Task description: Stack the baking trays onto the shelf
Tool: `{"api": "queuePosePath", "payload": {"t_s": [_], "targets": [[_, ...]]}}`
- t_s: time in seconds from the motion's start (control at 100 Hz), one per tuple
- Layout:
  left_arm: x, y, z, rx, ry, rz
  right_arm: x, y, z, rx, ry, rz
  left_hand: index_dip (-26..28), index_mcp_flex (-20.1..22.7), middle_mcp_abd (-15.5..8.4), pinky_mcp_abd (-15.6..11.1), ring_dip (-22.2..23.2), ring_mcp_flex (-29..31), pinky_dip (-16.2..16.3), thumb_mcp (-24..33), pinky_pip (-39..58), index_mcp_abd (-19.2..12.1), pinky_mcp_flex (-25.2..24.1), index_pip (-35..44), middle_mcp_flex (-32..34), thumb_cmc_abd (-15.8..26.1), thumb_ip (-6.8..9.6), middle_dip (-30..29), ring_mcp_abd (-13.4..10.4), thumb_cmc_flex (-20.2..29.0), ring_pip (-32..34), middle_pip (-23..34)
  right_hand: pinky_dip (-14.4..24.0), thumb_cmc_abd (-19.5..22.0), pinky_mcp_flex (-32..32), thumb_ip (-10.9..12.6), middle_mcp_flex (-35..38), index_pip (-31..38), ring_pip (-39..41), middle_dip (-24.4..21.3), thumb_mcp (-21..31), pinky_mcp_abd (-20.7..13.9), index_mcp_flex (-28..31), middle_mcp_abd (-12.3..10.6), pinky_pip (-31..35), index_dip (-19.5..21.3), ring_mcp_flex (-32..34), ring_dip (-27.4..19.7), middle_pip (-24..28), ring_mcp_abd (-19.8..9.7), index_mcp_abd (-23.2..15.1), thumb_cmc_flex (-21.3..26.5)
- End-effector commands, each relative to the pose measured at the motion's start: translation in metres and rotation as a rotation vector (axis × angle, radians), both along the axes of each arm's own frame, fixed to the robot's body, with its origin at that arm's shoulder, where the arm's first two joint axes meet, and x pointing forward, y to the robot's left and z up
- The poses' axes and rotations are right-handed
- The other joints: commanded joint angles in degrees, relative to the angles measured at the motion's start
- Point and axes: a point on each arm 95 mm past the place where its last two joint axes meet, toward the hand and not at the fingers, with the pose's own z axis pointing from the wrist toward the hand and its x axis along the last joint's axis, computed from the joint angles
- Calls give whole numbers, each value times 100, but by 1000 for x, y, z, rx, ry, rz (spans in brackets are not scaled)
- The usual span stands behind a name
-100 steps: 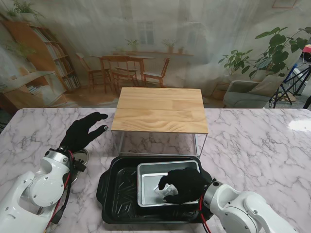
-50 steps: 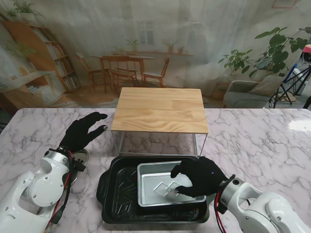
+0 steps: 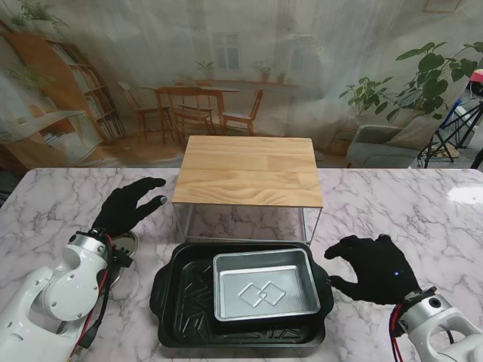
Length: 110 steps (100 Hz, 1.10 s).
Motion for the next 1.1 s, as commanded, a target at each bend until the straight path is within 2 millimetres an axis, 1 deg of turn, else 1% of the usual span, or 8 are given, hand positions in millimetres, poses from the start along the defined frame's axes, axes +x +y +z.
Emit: {"api": "queuePosePath", "payload": {"t_s": [0.0,0.11,0.2,0.3,0.44,0.62,0.9,1.09], "targets": [[-1,-2,-2,1,19,-2,10,-15,-9,-6,9,-56,-20,160,38,125,42,146,-43,-123,-33,9,-115,4,142,281,-160,59,-49,-15,0,41,-105,209,-207,145,-216,-120,-466,-59,-64,-118,-8,-67,-133,134,-223,-123,-156,-17,-128,-112],[0,-2,-3,3,25,3,29,-31,-15,24,-6,-99,-12,194,30,143,43,157,-5,-119,-36,31,-106,11,141,280,-152,61,-76,-22,-25,36,-106,250,-330,149,-359,-128,-511,-63,-38,-236,-62,-106,-161,150,-385,-146,-189,-108,-163,-114],[1,-2,-4,4,31,7,46,-42,-22,57,-19,-125,-4,224,39,156,49,163,28,-120,-32,41,-106,18,138,279,-149,62,-88,-29,-36,34,-113,258,-470,151,-469,-112,-545,-61,11,-320,-119,-227,-210,171,-533,-166,-196,-196,-218,-120],[2,-2,-5,1,38,13,62,-49,-33,91,-12,-160,1,232,35,153,57,159,61,-115,-34,55,-109,16,139,279,-145,64,-95,-26,-46,35,-145,301,-692,142,-584,-93,-580,-67,38,-417,-204,-345,-319,187,-702,-182,-217,-301,-295,-154],[4,-2,-6,-7,41,19,77,-52,-54,148,-19,-209,12,264,40,155,76,184,108,-115,-32,76,-100,24,178,288,-142,74,-108,-29,-37,48,-156,341,-801,140,-617,-29,-583,-65,48,-451,-180,-373,-368,211,-782,-182,-207,-352,-311,-142],[6,-3,-9,-5,57,23,85,-48,-71,203,-7,-252,19,284,40,156,89,176,149,-111,-38,86,-103,27,203,291,-139,82,-103,-20,-39,51,-162,358,-896,136,-572,-20,-597,-69,26,-452,-142,-442,-426,207,-812,-179,-203,-399,-330,-109],[6,-3,-10,3,69,30,95,-46,-74,231,6,-261,27,300,44,131,99,175,196,-113,-47,98,-93,28,221,290,-137,90,-102,-19,-41,53,-144,389,-923,142,-578,3,-632,-67,22,-476,-125,-571,-469,212,-830,-182,-199,-497,-371,-95],[6,-1,-12,-1,74,43,94,-43,-78,249,-8,-265,16,228,44,38,107,145,228,-109,-17,100,-67,-6,151,292,-135,87,-98,-11,-36,31,-129,392,-960,141,-571,9,-667,-70,23,-482,-119,-618,-519,209,-851,-197,-204,-580,-403,-104]]}}
